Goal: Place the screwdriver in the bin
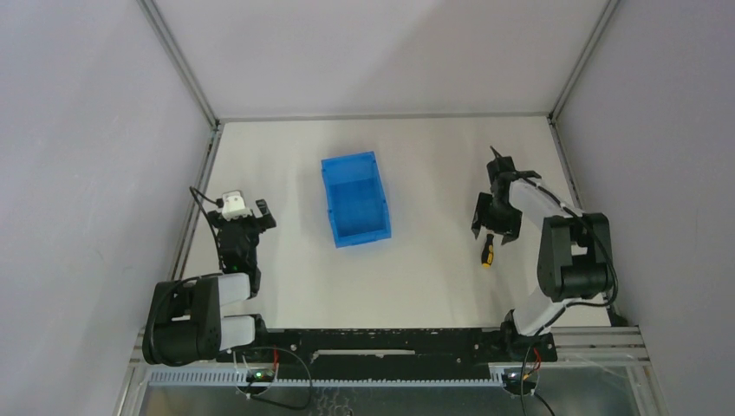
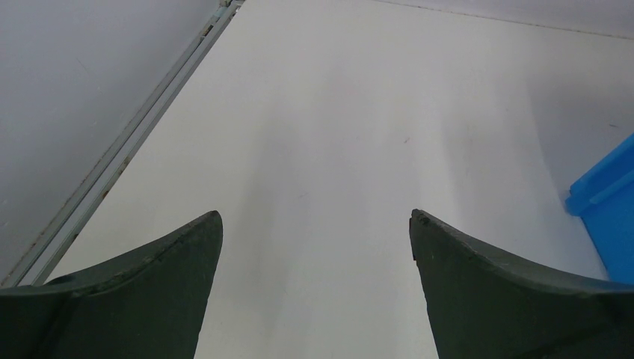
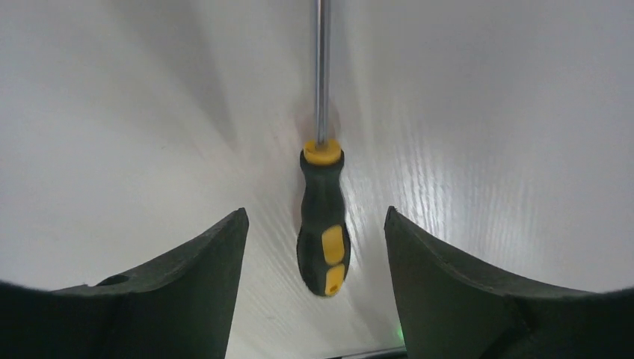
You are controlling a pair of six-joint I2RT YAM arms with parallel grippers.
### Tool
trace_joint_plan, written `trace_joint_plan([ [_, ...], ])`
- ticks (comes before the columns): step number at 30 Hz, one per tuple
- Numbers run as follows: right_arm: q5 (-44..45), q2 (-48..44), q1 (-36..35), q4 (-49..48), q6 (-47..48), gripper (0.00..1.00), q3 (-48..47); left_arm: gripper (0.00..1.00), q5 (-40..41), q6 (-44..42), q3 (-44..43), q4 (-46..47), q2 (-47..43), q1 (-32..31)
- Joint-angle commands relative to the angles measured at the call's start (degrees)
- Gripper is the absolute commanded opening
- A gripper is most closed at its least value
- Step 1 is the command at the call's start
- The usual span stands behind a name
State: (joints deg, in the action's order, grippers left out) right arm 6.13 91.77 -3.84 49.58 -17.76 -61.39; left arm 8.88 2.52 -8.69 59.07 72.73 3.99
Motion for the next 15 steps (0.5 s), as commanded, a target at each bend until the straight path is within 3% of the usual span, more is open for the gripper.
trace_joint_plan([
  [1, -2.87, 4.41, 0.95, -7.03, 1.59, 0.69, 1.96, 1.00, 0.60, -0.87, -2.18, 1.84, -0.62, -0.21],
  [5, -3.76, 8.65, 1.65, -9.13, 2.64, 0.43, 2.50, 1.00, 0.59, -0.87, -2.12, 1.84, -0.61, -0.21],
  [9, -4.36, 11.26, 3.08, -7.23, 4.65, 0.00, -0.50, 1.00, 0.53, -0.88, -2.13, 1.84, -0.63, -0.21],
  [15, 2.38, 10.10, 3.40, 4.33, 5.78, 0.00, -16.76, 1.00, 0.53, -0.89, -2.18, 1.84, -0.60, -0.22],
])
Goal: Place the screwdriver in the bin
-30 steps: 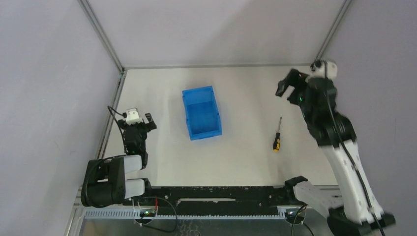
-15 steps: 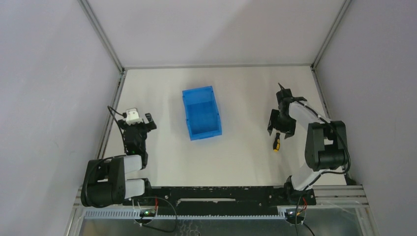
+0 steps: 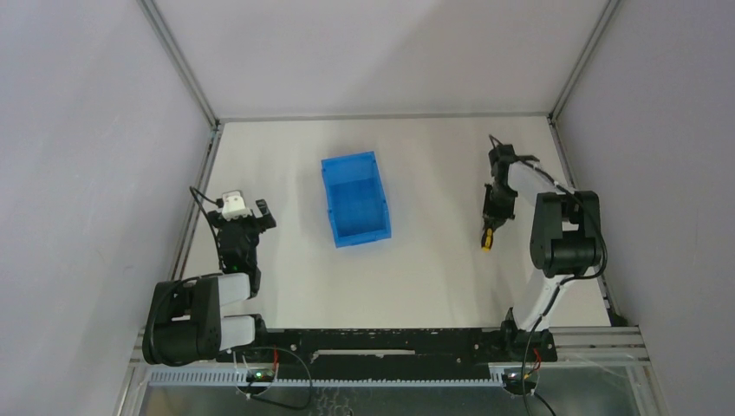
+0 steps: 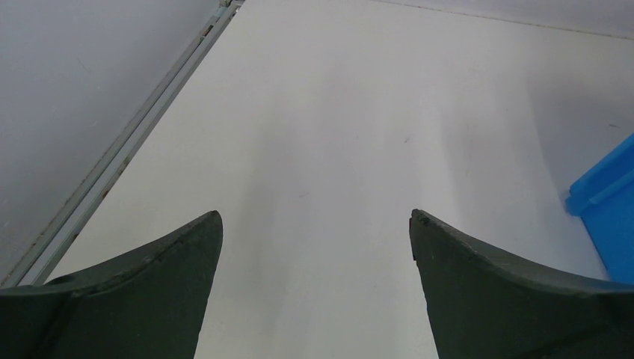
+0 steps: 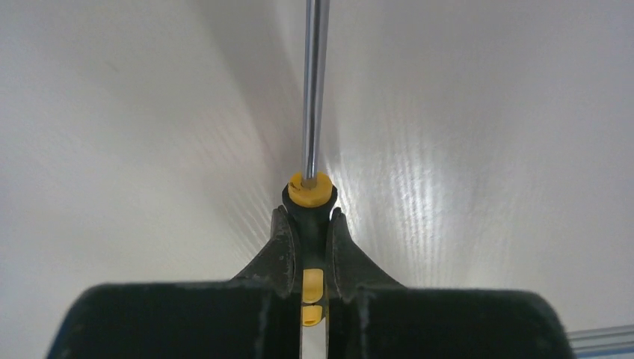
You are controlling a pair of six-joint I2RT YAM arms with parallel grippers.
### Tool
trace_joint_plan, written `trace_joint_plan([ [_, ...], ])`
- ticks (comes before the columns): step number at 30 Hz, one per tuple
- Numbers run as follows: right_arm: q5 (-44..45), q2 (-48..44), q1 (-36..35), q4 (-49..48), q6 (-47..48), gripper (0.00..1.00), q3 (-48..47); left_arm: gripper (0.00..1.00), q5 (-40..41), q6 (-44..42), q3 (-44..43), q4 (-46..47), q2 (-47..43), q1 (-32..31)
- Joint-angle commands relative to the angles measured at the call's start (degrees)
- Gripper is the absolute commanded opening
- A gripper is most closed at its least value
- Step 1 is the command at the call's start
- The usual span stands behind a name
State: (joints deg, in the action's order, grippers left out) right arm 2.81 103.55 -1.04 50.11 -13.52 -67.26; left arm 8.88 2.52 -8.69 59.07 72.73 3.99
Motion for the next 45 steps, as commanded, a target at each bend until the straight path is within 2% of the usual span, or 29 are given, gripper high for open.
trace_joint_plan([
  [1, 7.38, -1.74, 0.60, 5.91, 1.25, 0.00, -15.30, 1.00, 0.58, -0.94, -2.21, 1.84, -0.61, -0.22],
  [6, 9.89, 0.23, 1.96, 14.79, -1.28, 0.00, -29.71, 1.00, 0.52, -0.95, -2.12, 1.84, -0.63, -0.19],
  [10, 8.41, 0.10, -2.87, 15.54, -3.93, 0.00, -32.70, 1.00, 0.55, -0.92, -2.18, 1.84, -0.65, -0.23],
  [17, 3.60, 3.62, -22.45, 14.40, -8.18, 0.00, -41.68, 1.00, 0.53, -0.94, -2.13, 1.84, -0.64, -0.21],
  [22, 3.05, 11.85, -37.20, 15.25, -7.03, 0.00, -57.43, 1.00, 0.60, -0.89, -2.17, 1.84, -0.61, -0.22],
  [27, 6.68, 20.67, -44.14, 17.63, -4.20, 0.00, -70.47, 1.00, 0.57, -0.92, -2.12, 1.84, -0.60, -0.23],
  [30, 8.36, 21.20, -45.45, 15.24, -3.37, 0.00, -69.64, 1.00, 0.52, -0.92, -2.13, 1.84, -0.64, -0.21],
  [37, 10.88, 21.54, -47.62, 5.19, -0.26, 0.00, -55.65, 1.00, 0.57, -0.88, -2.14, 1.84, -0.67, -0.21],
  [45, 13.73, 26.24, -47.91, -2.25, 0.22, 0.02, -47.97, 1.00, 0.54, -0.89, -2.13, 1.80, -0.65, -0.21],
])
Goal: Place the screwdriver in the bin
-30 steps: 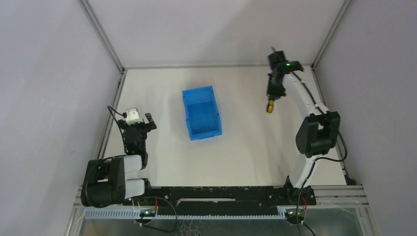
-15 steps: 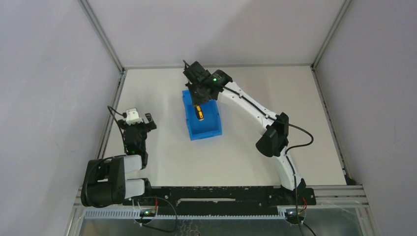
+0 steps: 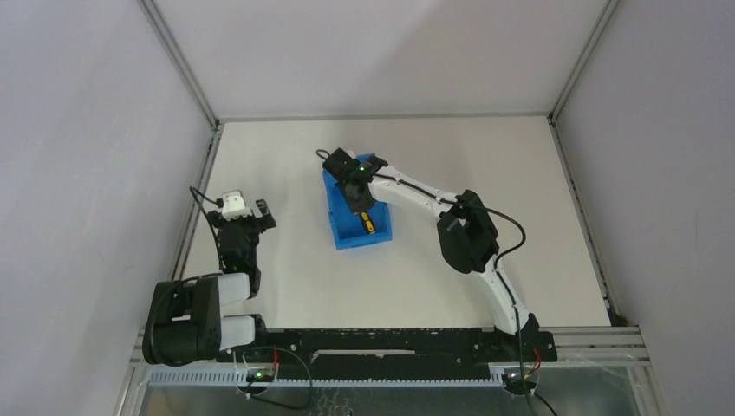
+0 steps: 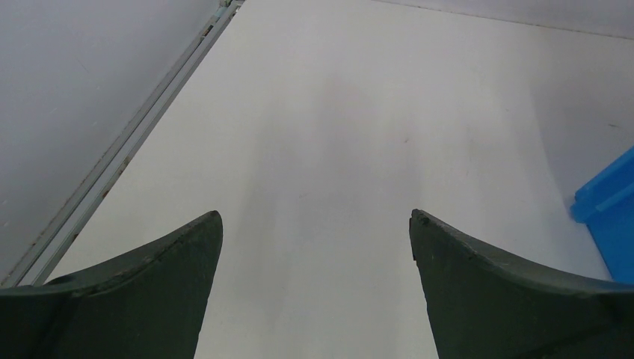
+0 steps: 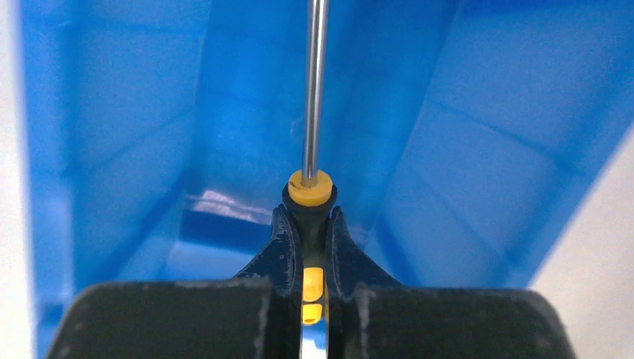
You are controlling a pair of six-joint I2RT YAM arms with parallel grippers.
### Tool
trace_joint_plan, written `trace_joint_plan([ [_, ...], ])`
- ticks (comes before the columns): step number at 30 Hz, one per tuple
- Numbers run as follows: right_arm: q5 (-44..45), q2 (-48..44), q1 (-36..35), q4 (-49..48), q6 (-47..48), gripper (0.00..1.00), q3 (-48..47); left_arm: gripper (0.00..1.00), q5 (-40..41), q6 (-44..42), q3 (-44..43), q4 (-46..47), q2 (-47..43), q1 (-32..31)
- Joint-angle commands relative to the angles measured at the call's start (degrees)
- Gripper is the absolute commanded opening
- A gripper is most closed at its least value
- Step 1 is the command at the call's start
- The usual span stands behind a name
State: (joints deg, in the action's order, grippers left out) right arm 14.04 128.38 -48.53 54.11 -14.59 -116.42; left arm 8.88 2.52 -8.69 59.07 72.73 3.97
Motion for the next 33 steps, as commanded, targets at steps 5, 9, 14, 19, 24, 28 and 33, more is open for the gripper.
trace_joint_plan([
  [5, 3.43, 5.15, -0.53, -6.59, -0.17, 0.24, 0.56, 1.00, 0.58, -0.91, -2.14, 1.84, -0.58, -0.19],
  [9, 2.51, 5.22, -0.44, -7.01, -1.40, 0.42, 0.73, 1.00, 0.57, -0.89, -2.14, 1.84, -0.61, -0.19],
  [14, 3.36, 1.50, -0.58, -6.07, -2.37, 0.48, -0.83, 1.00, 0.56, -0.94, -2.17, 1.83, -0.59, -0.19],
  [19, 5.27, -6.99, -1.24, -6.00, -1.81, 0.48, -0.91, 1.00, 0.59, -0.98, -2.12, 1.84, -0.63, -0.19],
  [24, 6.16, -16.89, -1.45, -5.88, 0.02, 0.64, 0.72, 1.00, 0.60, -1.00, -2.13, 1.84, -0.63, -0.19],
  [28, 5.37, -28.30, -1.17, -10.73, 2.55, 1.00, 7.86, 1.00, 0.57, -0.88, -2.17, 1.84, -0.59, -0.19],
  [33, 6.29, -44.56, -0.51, -25.47, 3.70, 1.00, 27.59, 1.00, 0.60, -0.92, -2.13, 1.84, -0.58, -0.20],
])
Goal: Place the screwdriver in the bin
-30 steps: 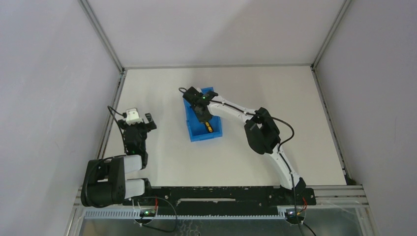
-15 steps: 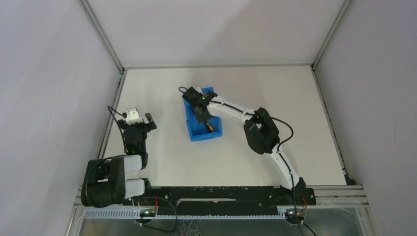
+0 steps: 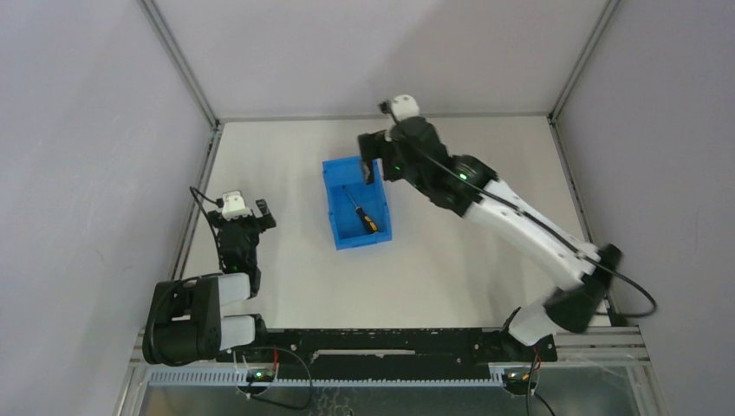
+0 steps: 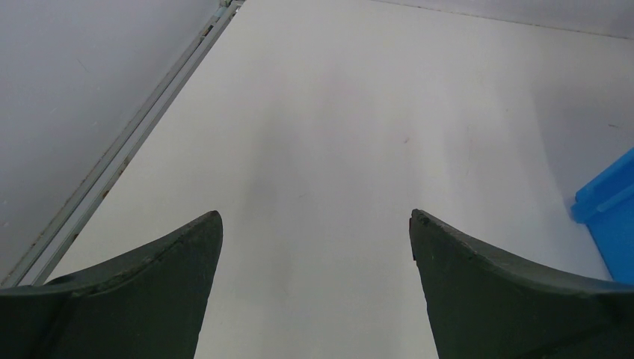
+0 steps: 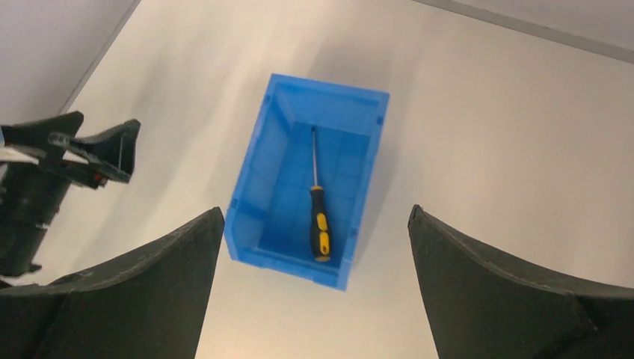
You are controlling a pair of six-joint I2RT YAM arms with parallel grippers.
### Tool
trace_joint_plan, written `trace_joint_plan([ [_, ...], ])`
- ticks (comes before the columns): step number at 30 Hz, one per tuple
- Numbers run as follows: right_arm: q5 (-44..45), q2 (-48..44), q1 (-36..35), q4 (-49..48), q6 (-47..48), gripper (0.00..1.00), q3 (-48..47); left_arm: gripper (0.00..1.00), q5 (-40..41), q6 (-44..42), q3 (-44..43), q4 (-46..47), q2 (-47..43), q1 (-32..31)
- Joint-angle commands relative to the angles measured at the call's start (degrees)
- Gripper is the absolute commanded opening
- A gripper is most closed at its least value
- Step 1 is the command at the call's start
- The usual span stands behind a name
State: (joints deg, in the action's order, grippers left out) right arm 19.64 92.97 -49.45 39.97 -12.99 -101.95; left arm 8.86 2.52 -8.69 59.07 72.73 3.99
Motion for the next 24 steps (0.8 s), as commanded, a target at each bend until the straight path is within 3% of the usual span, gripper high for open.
trace_joint_plan([
  [1, 0.31, -12.30, 0.94, -14.14, 1.68, 1.00, 17.13, 1.00, 0.55, -0.92, -2.17, 1.84, -0.64, -0.21],
  [5, 0.41, -25.15, 4.21, -22.47, -0.17, 1.00, 34.65, 1.00, 0.62, -0.94, -2.13, 1.84, -0.59, -0.21],
  [15, 0.45, -46.59, 15.88, -35.90, -6.69, 0.99, 68.20, 1.00, 0.57, -0.93, -2.13, 1.84, -0.64, -0.21],
  [24, 1.50, -54.97, 19.31, -44.95, -13.48, 1.00, 86.47, 1.00, 0.56, -0.94, -2.15, 1.84, -0.59, -0.21],
])
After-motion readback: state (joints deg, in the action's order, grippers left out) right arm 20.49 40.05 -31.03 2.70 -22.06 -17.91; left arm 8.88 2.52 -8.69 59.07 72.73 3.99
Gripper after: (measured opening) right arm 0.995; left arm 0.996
